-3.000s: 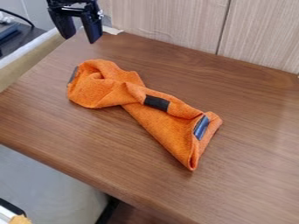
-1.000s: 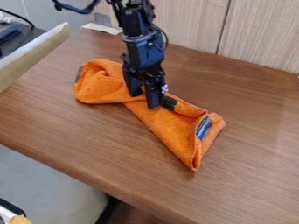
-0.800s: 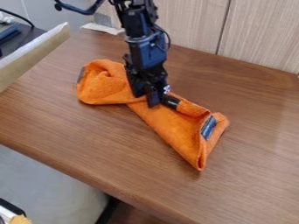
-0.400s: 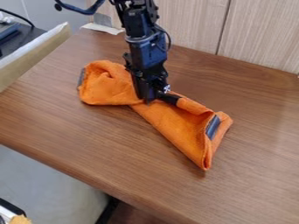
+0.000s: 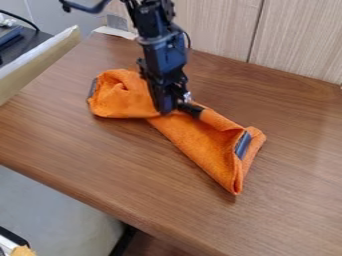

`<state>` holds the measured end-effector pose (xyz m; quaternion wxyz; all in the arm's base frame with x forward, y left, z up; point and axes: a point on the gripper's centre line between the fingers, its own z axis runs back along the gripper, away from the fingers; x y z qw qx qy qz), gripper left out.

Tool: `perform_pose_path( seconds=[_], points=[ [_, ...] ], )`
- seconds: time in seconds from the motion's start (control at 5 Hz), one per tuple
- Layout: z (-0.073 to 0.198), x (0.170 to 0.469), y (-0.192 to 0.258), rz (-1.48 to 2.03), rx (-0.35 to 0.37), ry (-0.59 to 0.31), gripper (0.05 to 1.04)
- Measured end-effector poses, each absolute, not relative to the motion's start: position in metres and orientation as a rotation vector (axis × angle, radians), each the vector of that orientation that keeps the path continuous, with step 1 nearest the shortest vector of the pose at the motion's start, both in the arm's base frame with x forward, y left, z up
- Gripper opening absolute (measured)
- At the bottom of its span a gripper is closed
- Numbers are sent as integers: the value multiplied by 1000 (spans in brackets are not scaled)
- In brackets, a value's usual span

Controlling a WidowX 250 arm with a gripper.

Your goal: Move the cloth from the middle to the bottom edge of the table

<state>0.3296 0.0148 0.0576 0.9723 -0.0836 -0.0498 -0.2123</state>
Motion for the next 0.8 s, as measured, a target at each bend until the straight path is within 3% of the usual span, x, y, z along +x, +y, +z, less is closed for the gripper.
perform_pose_path(
  seconds=[0.4, 0.8],
  points=[
    [104, 308, 27, -453, -205, -239, 55],
    [91, 255, 60, -436, -240, -215, 55]
  ],
)
